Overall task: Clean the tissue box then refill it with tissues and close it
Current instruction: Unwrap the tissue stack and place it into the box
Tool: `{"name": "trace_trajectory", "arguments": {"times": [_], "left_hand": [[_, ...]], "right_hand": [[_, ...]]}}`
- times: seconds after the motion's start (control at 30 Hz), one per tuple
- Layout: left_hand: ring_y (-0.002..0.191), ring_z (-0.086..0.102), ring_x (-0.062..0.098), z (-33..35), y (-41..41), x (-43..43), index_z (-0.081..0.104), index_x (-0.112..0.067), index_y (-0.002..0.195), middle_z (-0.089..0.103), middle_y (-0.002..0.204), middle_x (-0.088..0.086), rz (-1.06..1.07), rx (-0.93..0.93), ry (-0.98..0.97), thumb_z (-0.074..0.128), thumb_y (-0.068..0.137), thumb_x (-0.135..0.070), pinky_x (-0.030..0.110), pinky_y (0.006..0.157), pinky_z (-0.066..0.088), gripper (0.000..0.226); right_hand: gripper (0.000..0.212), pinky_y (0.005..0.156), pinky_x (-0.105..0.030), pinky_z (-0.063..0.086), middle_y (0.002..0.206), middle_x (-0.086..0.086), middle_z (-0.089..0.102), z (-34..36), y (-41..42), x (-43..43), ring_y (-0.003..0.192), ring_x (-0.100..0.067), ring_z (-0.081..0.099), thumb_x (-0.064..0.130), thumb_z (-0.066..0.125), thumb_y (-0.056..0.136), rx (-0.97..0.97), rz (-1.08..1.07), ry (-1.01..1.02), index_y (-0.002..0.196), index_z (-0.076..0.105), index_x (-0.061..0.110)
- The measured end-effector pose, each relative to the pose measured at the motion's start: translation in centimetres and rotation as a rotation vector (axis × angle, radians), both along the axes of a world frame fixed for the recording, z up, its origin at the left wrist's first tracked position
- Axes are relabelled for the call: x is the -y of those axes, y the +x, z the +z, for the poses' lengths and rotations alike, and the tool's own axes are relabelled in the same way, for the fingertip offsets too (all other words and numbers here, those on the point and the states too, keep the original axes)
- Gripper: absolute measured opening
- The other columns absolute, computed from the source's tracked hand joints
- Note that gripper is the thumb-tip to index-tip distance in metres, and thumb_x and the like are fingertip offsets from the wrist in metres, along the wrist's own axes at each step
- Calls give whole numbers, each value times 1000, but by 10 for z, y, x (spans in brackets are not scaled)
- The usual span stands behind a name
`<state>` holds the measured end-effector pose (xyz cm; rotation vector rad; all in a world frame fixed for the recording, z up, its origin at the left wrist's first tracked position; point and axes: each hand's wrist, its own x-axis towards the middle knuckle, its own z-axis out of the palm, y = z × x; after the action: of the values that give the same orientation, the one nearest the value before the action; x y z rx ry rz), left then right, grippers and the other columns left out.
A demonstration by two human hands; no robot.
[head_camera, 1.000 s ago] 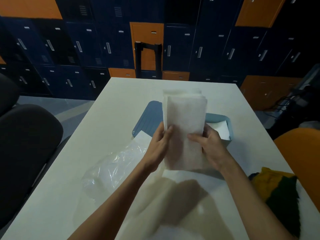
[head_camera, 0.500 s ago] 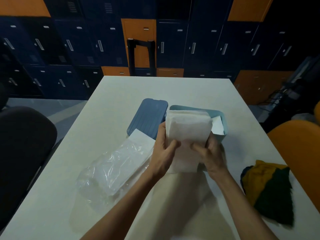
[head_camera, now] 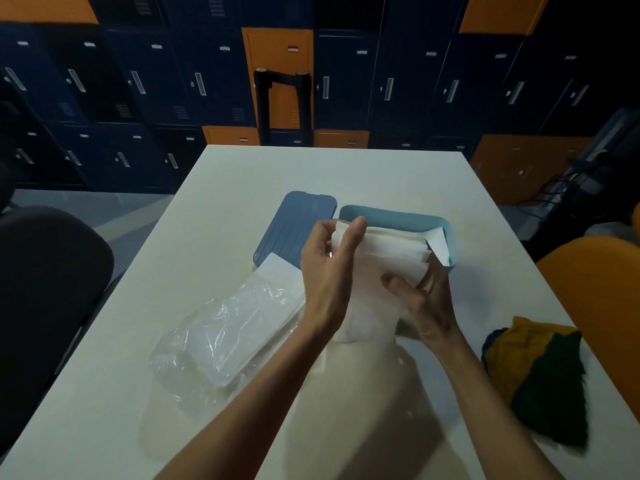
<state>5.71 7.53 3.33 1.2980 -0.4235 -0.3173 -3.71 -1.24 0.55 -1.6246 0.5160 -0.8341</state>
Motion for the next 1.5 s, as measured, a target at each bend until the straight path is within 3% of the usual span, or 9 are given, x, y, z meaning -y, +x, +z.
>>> {"name": "trace_trajectory", "arguments": {"times": [0.17,0.33,0.47,0.67,0.87,1.0,1.2,1.33,1.5], "left_hand": [[82,56,2,-1,2,-4,61,-22,97,64,92,-3,-86,51,11,61,87,-39,14,74,42,20],[104,64,11,-22,19,-22,43,-37,129,63,116,-2,-446,155,164,80,72,-33,30,85,57,68],[94,66,20,-42,30,-31,62,-14,116,66,103,2,-534,250,419,80,71,-29,36,75,60,51],[75,66,14,-26,51,-34,70,-8,102,71,86,3,-334,-124,167,78,78,-24,25,63,53,30],[114,52,18,2,51,3,48,-16,131,52,129,1,-255,-194,322,44,93,-60,35,93,44,59],[91,50,14,20,54,21,38,-15,130,46,113,3,-341,-161,405,47,96,-41,26,64,44,44],[83,55,12,34,83,41,32,-9,135,49,108,7,-363,-159,478,63,83,-12,25,68,52,60],[89,52,18,29,92,60,27,-12,135,44,113,9,-298,93,676,70,81,-7,21,58,50,69],[88,54,30,11,93,72,31,-6,126,50,103,14,-274,548,952,66,86,-10,44,79,53,53]], "right_hand": [[36,80,-17,53,97,23,67,3,5,-1,93,5,62,17,68,70,11,13,40,102,59,33],[25,89,-57,51,97,3,73,9,5,8,97,-24,65,18,69,77,27,-78,259,98,71,33],[27,82,-44,53,91,2,71,20,-2,22,93,-23,63,2,60,83,148,-51,501,96,66,25],[25,65,-33,53,94,-4,64,22,-29,56,94,-24,60,-1,59,83,39,-62,492,103,62,12],[17,57,-28,57,100,-8,65,33,-26,65,94,-23,61,5,53,91,-85,-63,529,105,63,7],[22,59,-35,57,101,-10,61,41,-24,72,91,-26,60,19,53,94,-207,-30,538,113,58,9],[14,60,-35,54,100,-9,57,56,-13,99,90,-24,57,19,58,92,-314,-246,365,99,58,8],[24,66,-39,56,92,-15,62,50,-1,115,84,-27,58,22,63,87,-567,-371,28,93,64,-1],[26,56,-28,34,76,-12,55,39,8,113,74,-30,52,29,60,85,-926,-391,-244,81,61,3]]}}
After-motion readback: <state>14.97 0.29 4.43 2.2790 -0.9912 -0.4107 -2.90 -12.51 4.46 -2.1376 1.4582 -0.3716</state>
